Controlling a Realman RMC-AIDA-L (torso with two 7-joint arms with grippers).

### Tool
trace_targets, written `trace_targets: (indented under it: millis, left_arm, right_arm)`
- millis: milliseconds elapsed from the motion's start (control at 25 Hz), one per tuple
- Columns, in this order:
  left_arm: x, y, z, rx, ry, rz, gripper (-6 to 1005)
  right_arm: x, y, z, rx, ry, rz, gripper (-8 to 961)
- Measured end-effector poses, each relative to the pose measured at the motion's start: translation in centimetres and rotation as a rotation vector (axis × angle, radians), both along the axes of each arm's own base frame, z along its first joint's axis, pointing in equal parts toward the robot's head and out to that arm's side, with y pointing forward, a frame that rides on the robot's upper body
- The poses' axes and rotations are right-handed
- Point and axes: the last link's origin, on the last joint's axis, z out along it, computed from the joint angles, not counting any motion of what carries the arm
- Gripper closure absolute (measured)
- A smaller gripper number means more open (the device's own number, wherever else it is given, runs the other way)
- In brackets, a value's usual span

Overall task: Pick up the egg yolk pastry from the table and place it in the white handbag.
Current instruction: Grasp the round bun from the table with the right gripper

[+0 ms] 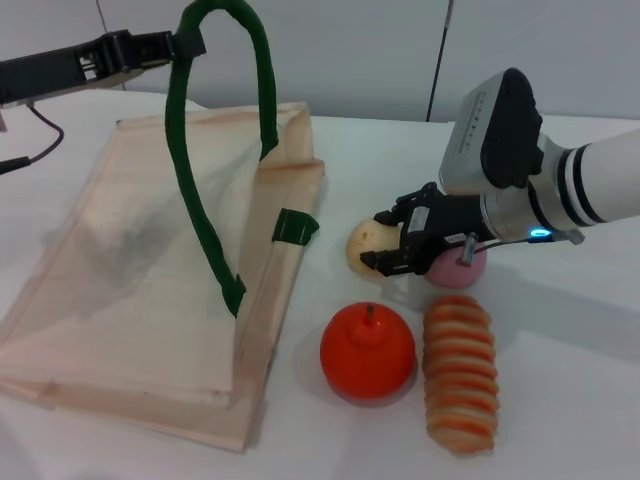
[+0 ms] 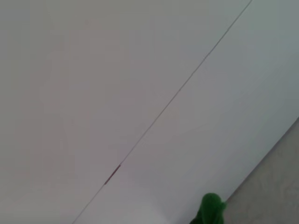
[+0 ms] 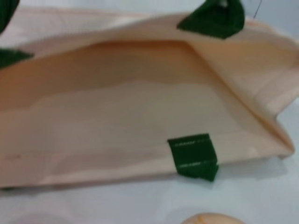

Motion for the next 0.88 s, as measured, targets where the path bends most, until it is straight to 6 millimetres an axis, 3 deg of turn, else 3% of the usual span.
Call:
trace_targets:
  millis: [200,880]
  left_arm:
    - [-0.27,-0.15,0.18,0.008,-0.005,0.006,821]
    - [-0.31,-0.17,0.28,0.008,-0.007,0.008,813]
  right_arm:
    - [-0.54,-0.03,0.44,-0.013,0.033,0.014,366]
    - [-0.33,-0.23,0.48,-0.028,0.011,0.030,563]
